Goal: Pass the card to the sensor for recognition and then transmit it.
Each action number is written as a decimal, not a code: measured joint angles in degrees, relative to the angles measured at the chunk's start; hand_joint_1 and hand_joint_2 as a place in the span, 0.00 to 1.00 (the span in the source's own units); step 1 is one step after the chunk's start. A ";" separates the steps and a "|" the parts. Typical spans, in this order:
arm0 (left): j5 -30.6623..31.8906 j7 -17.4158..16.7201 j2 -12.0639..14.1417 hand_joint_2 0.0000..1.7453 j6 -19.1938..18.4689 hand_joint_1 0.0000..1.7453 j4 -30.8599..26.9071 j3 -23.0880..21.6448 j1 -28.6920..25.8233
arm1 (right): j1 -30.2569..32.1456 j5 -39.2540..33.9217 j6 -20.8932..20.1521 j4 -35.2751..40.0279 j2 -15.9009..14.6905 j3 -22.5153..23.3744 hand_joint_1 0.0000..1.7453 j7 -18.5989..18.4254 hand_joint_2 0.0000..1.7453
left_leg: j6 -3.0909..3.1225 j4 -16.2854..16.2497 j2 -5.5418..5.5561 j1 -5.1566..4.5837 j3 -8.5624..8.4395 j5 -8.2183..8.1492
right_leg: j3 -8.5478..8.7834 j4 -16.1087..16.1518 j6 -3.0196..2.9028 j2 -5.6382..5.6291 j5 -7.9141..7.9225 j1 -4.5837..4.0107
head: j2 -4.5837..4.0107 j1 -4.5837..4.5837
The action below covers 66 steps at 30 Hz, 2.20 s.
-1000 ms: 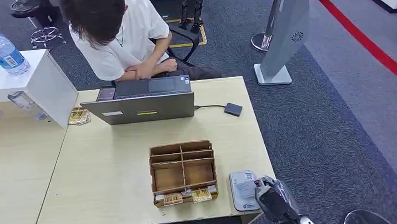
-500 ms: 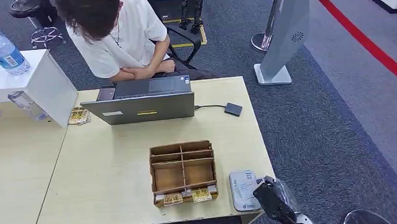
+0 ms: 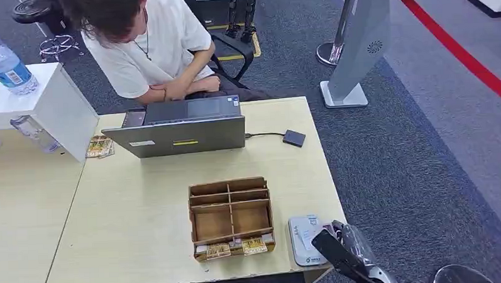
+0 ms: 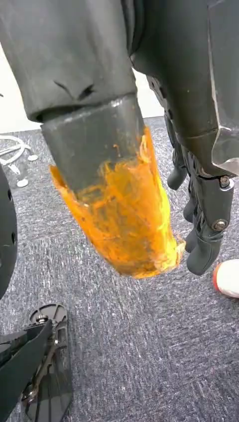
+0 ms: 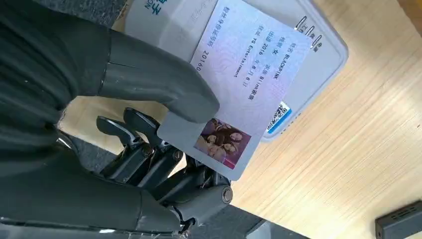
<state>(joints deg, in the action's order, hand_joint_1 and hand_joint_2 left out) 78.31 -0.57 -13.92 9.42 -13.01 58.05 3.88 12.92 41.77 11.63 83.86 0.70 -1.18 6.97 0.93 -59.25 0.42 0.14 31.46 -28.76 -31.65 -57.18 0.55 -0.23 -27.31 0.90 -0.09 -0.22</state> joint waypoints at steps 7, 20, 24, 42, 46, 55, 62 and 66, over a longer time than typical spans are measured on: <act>-0.02 0.00 0.04 0.00 0.02 0.00 0.00 0.09 -0.02 | -0.43 0.53 0.28 -0.20 0.00 -0.44 1.00 -0.31 1.00 | 0.00 0.00 -0.01 0.00 0.00 0.01 | 0.00 0.00 0.00 0.00 0.06 0.00 | 0.00 0.00; 0.15 0.04 -0.09 0.00 -0.28 0.00 0.00 0.46 -0.02 | -1.63 4.44 3.26 -0.74 -0.09 -1.14 1.00 -0.81 1.00 | 0.03 0.00 -0.01 0.00 0.00 0.07 | 0.00 0.00 -0.02 0.00 0.11 0.00 | 0.00 0.00; 0.48 0.04 -0.09 0.00 -0.31 0.00 0.00 0.46 -0.02 | -2.95 6.69 6.69 -1.53 -0.09 -1.16 1.00 -0.96 1.00 | 0.06 0.00 -0.01 0.00 0.02 0.09 | -0.01 0.00 0.02 0.00 0.15 0.01 | 0.00 0.00; 2.47 -0.35 -0.28 0.00 -1.25 0.00 0.00 0.46 -0.01 | -6.17 26.65 20.52 1.55 -0.02 -0.94 1.00 -5.11 1.00 | 0.06 0.00 0.00 -0.01 0.06 0.10 | -0.05 0.00 0.02 0.00 0.16 0.01 | 0.00 0.00; 3.08 -0.11 -0.57 0.00 -1.57 0.00 0.00 0.46 0.00 | -6.84 30.69 22.34 3.54 -0.02 -0.96 1.00 -5.59 1.00 | 0.06 0.00 0.00 -0.01 0.06 0.10 | -0.05 0.00 0.02 0.00 0.16 0.01 | 0.00 0.00; 4.28 -0.04 -1.05 0.00 -2.23 0.00 0.00 0.28 0.06 | -10.40 38.51 25.59 7.28 -0.02 -3.65 1.00 -5.84 1.00 | 0.06 0.00 -0.01 -0.01 0.05 0.13 | -0.05 0.00 0.00 0.00 0.19 0.00 | 0.00 0.02; 5.09 0.07 -1.07 0.00 -2.43 0.00 0.18 -0.22 0.11 | -14.12 42.86 26.69 8.02 -0.02 -7.01 1.00 -6.82 1.00 | 0.05 0.00 -0.01 -0.01 0.05 0.14 | -0.05 0.00 0.00 0.00 0.19 0.01 | 0.00 0.00; 5.51 0.07 -1.07 0.00 -2.80 0.00 0.35 -0.81 0.11 | -16.32 45.13 27.15 8.07 -0.02 -9.48 1.00 -7.19 1.00 | 0.05 0.00 0.00 -0.01 0.06 0.15 | -0.05 -0.01 0.00 0.01 0.20 0.01 | 0.00 0.00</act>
<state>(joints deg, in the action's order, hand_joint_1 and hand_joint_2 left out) 83.82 -0.50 -14.99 6.62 -12.66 57.24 3.99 -3.40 86.90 38.77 91.93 0.68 -10.66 -0.22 0.98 -59.26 0.43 0.14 31.52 -28.61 -31.70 -57.18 0.55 -0.22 -27.12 0.91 -0.09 -0.22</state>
